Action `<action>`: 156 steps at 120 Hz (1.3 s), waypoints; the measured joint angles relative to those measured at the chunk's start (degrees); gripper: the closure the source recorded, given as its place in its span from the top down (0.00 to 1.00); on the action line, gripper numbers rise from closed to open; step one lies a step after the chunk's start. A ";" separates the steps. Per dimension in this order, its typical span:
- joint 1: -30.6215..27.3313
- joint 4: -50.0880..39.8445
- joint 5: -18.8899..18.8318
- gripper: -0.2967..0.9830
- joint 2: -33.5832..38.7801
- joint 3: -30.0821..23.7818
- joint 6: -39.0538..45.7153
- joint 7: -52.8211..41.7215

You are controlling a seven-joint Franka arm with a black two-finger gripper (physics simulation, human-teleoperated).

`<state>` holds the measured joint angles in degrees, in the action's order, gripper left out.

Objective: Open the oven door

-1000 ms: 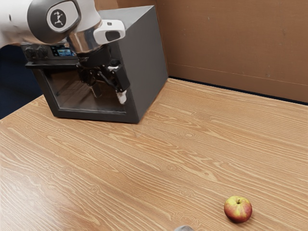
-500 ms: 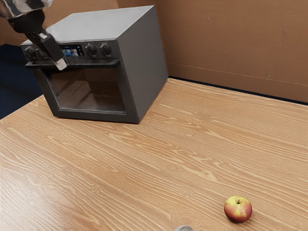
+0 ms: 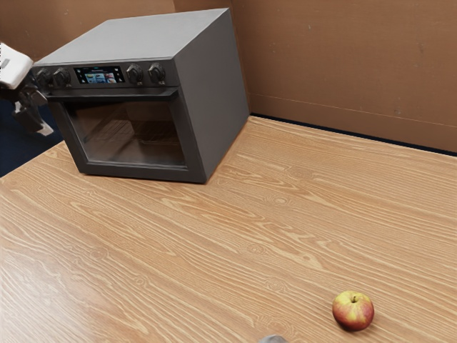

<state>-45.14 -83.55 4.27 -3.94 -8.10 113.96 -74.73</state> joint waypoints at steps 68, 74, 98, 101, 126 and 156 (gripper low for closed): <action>4.39 3.85 6.08 0.77 -7.05 0.06 5.45 -24.34; 4.41 4.13 6.66 0.77 -7.28 -0.04 5.63 -25.60; 4.48 4.99 7.78 0.77 -8.54 -0.39 6.76 -29.68; 4.50 5.01 7.81 0.77 -8.50 -0.38 6.86 -30.10; 8.68 4.90 6.97 0.77 -8.01 2.86 7.33 -32.97; 9.79 4.84 6.57 0.77 -8.78 4.06 9.39 -34.98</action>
<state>-35.35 -78.72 10.83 -12.72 -4.04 123.35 -109.71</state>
